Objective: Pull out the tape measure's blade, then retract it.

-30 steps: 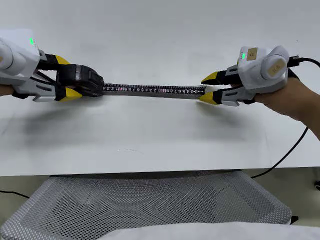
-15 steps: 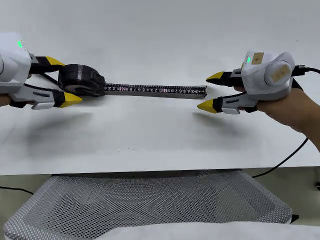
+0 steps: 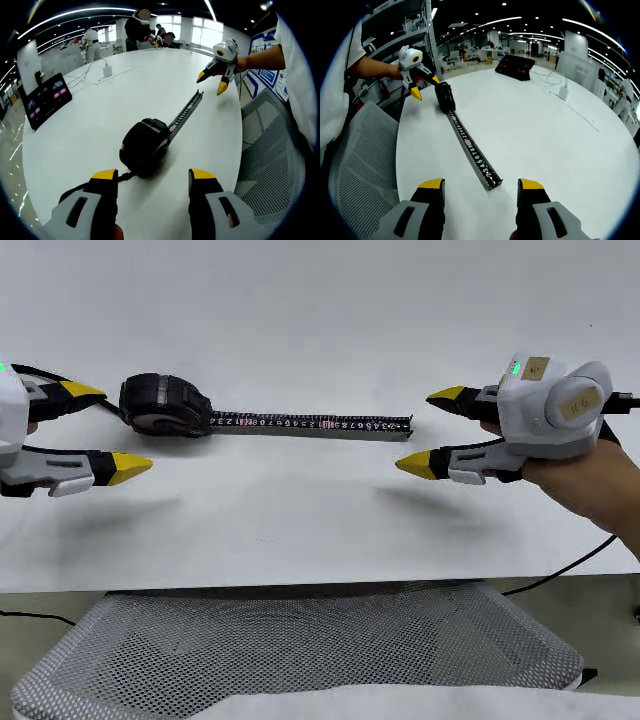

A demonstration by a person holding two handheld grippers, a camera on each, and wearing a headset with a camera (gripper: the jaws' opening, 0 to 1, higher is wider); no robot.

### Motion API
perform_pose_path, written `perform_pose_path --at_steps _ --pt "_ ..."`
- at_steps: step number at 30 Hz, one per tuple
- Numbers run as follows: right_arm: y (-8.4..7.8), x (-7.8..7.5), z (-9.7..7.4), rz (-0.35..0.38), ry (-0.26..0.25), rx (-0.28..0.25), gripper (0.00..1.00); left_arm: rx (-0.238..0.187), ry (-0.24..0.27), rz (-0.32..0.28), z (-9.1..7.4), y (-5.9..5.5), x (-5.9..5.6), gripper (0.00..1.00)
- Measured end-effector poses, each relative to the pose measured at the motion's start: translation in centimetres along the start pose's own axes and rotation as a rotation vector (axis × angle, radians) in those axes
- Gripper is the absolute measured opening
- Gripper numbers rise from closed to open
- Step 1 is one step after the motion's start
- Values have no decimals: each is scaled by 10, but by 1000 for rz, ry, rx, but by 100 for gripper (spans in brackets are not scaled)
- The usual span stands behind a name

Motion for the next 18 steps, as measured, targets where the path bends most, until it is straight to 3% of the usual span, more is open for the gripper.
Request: perform_pose_path --at_steps 9,18 --pt "-3 9 -13 34 -37 -11 64 -22 38 -70 -14 -4 -15 58" --pt "-9 22 -24 57 -62 -19 68 -40 57 -99 -25 -9 -26 62"
Point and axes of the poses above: the centre of the closed fingertips' face, and the gripper's own axes: z roughly forward along the fingers, x roughly to its left, y roughly out of its top, the point moved 5 cm from there along -z, roughly backward along the fingers
